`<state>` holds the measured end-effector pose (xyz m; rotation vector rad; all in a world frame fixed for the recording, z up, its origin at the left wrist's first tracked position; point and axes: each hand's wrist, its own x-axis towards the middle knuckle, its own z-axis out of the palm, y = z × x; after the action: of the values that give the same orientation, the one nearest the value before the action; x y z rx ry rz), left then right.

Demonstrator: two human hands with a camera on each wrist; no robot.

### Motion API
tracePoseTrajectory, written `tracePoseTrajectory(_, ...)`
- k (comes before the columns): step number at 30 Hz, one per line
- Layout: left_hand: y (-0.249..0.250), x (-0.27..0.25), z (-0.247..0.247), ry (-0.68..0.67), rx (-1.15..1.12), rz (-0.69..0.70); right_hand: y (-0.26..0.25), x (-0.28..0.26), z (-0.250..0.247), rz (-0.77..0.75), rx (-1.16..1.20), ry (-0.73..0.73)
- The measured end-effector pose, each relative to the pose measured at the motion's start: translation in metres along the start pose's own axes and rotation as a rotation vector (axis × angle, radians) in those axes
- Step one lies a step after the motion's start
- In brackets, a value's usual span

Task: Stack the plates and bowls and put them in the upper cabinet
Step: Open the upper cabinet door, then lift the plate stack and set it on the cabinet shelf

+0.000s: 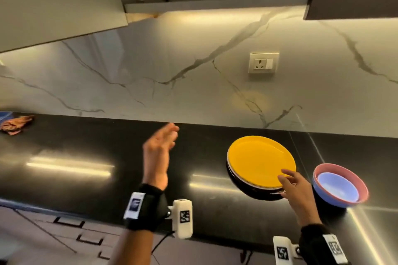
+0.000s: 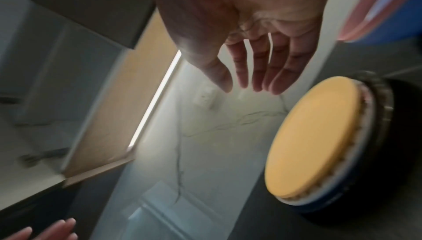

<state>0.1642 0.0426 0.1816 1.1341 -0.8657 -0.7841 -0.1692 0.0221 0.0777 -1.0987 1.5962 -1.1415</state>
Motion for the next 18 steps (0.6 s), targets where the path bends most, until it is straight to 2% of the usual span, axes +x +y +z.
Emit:
tracePoseTrajectory(3,-0.055,0.008,0.049,-0.206,0.07,-0.249,0.032,0.033,-0.009,0.278,0.174,0.048)
tracePoseTrajectory(7,-0.127,0.032,0.108,-0.33,0.254,-0.409,0.066,0.074,-0.015,0.511,0.304,0.136)
tracePoseTrajectory(11,-0.188,0.052,0.148,-0.324,0.432,-0.576,0.077,0.105,-0.016,0.584,0.358,0.148)
tracePoseTrajectory(15,-0.222,0.074,0.171,-0.282,0.402,-0.737,0.074,0.133,-0.007,0.593,0.354,0.134)
tracePoseTrajectory(18,-0.242,0.087,0.186,-0.311,0.407,-0.805,0.076,0.15,-0.007,0.586,0.374,0.164)
